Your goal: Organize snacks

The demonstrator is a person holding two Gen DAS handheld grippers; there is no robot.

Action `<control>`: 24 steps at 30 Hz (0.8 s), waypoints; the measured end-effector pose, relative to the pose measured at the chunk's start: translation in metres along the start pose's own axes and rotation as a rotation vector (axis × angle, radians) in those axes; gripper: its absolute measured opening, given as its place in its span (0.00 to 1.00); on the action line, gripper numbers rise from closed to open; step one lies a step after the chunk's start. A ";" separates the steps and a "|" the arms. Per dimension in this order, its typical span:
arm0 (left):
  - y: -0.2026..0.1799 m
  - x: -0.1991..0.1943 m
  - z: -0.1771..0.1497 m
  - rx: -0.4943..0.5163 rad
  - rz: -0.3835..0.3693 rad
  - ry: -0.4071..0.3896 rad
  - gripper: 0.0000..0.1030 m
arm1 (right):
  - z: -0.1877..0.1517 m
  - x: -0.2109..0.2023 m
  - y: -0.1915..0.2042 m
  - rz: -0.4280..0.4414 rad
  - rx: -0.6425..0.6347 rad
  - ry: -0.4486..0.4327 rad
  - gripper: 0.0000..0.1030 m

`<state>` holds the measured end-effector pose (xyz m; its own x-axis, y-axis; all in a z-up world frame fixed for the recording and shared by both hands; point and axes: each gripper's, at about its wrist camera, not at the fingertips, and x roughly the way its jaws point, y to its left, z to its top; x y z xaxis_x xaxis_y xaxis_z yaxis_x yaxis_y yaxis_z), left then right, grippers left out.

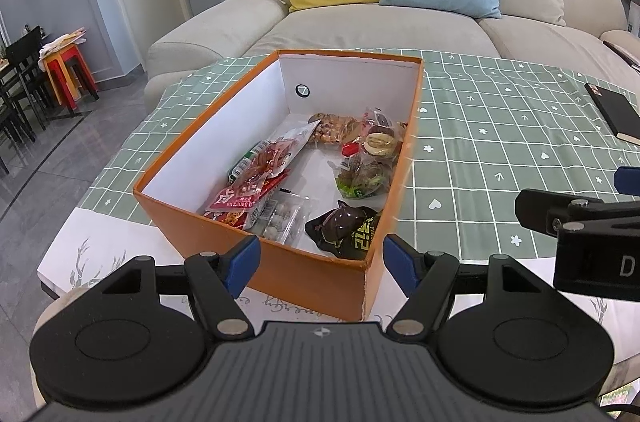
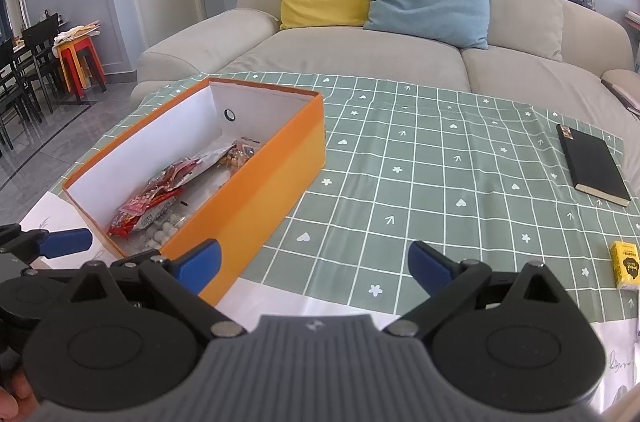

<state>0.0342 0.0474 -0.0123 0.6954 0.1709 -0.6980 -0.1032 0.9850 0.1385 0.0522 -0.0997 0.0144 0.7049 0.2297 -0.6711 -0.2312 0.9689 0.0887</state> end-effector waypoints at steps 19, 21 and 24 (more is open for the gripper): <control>0.002 -0.001 0.000 -0.005 0.004 -0.008 0.80 | -0.001 0.000 0.000 0.000 -0.001 0.004 0.94; 0.001 -0.001 0.000 -0.005 0.005 -0.007 0.80 | -0.001 0.000 0.000 0.000 -0.001 0.004 0.94; 0.001 -0.001 0.000 -0.005 0.002 -0.008 0.80 | -0.001 0.000 0.000 0.000 -0.001 0.005 0.94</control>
<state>0.0339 0.0485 -0.0115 0.7008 0.1727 -0.6922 -0.1084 0.9848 0.1360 0.0511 -0.1003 0.0136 0.7015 0.2295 -0.6747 -0.2318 0.9687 0.0885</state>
